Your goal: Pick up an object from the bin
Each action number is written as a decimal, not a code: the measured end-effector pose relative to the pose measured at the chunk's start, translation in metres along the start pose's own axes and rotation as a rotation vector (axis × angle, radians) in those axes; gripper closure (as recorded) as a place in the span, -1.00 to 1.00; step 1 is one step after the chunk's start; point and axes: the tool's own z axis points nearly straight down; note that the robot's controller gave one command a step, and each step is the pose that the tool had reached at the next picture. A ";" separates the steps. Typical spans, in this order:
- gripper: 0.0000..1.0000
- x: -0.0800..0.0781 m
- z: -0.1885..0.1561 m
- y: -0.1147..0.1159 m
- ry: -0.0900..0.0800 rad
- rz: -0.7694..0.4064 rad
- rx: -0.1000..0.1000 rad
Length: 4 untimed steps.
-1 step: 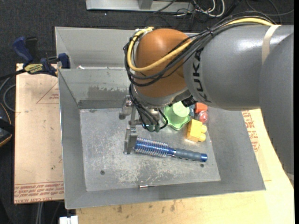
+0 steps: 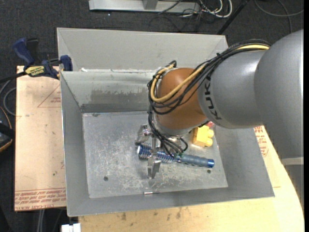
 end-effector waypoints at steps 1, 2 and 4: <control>-1.00 0.001 0.015 -0.069 -0.017 -0.310 0.000; 1.00 0.001 0.015 -0.069 -0.019 -0.310 0.000; 1.00 0.003 -0.177 -0.067 -0.013 -0.632 0.003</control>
Offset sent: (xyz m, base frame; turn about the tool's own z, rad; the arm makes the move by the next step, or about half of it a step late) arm 0.0100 -0.0693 -0.0181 -0.3134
